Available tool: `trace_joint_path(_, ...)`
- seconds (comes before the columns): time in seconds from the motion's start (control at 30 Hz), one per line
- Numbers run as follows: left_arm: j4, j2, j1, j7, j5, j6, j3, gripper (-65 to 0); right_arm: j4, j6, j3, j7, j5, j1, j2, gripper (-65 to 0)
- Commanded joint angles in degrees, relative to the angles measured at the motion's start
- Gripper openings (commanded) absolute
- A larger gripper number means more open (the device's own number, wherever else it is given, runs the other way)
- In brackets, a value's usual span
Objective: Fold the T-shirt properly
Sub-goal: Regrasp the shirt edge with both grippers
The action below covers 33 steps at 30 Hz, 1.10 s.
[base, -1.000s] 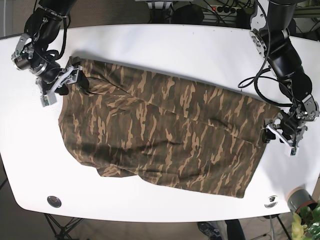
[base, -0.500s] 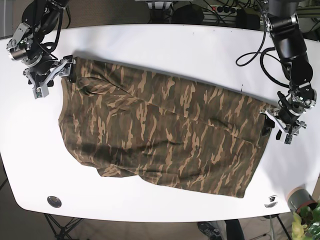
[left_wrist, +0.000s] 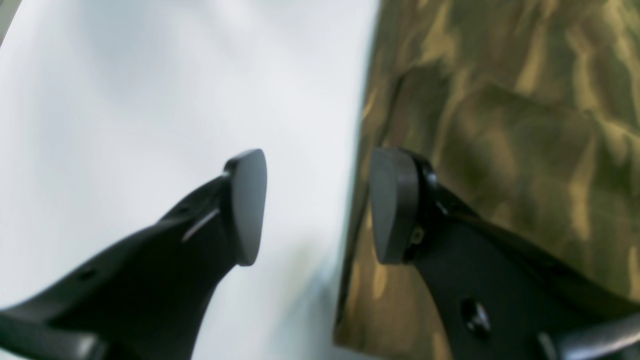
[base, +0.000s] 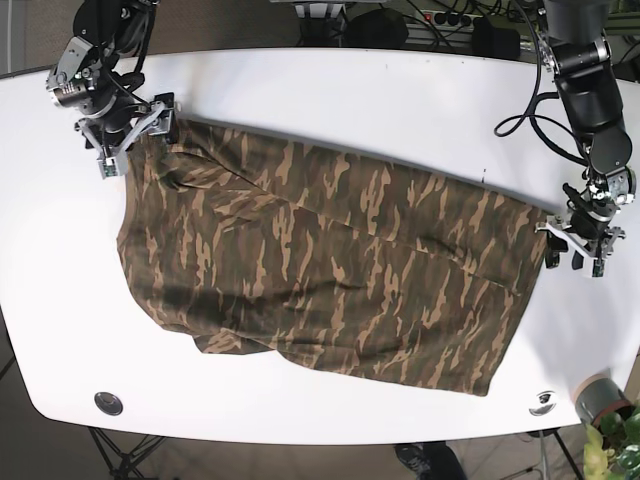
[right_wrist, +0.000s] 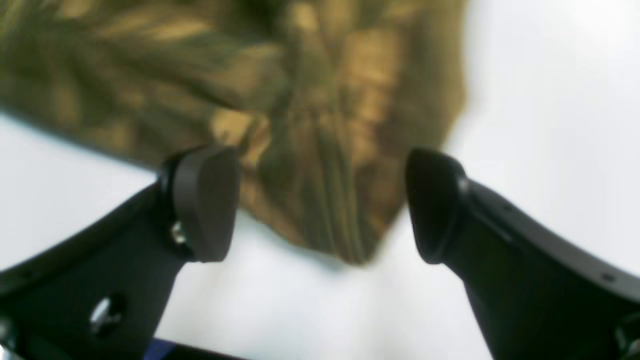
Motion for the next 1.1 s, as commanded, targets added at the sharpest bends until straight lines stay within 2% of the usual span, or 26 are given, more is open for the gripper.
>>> trace_joint_path(0.0,-0.14,-1.95,-1.13,-1.49,-0.83,0.02,-0.11,-34.9,-1.34,0.0,0.47,2.2,0.0,0.24,0.86,-15.4)
trace_joint_path(0.2,-0.85,-2.21,-1.22,-1.58,-1.27,0.02,6.49,-35.0,-3.1,0.0,0.39,4.58,-0.27,-0.2,0.77,-15.4)
trace_joint_path(0.67,-0.93,-2.12,2.56,-1.32,-0.92,0.02,6.93,-35.6,-4.42,0.0,0.39,4.75,-0.53,0.33,0.77,-15.5)
trace_joint_path(0.73,-0.93,-2.12,3.97,-1.23,-0.92,0.02,6.93,-39.9,-4.42,0.0,0.39,4.75,-0.53,0.41,0.77,-15.5)
trace_joint_path(0.8,-0.93,-2.12,4.76,-1.23,-0.92,-0.07,6.93,-47.8,-4.51,0.0,0.39,4.75,-0.53,0.77,0.77,-16.0)
trace_joint_path(0.87,-0.93,-2.12,5.02,-1.23,-0.83,-0.07,7.01,-58.5,-5.56,0.0,0.3,4.75,-0.53,1.56,0.86,-21.2)
trace_joint_path(0.93,-0.93,-1.95,5.02,-1.14,-0.83,-0.07,7.01,-65.0,-7.14,0.0,0.12,4.75,-0.53,1.91,1.03,-28.5)
trace_joint_path(1.07,-0.41,-1.95,5.11,0.53,-1.27,-0.07,6.66,-65.0,-10.13,-0.17,0.04,4.75,-0.53,3.67,1.91,-48.8)
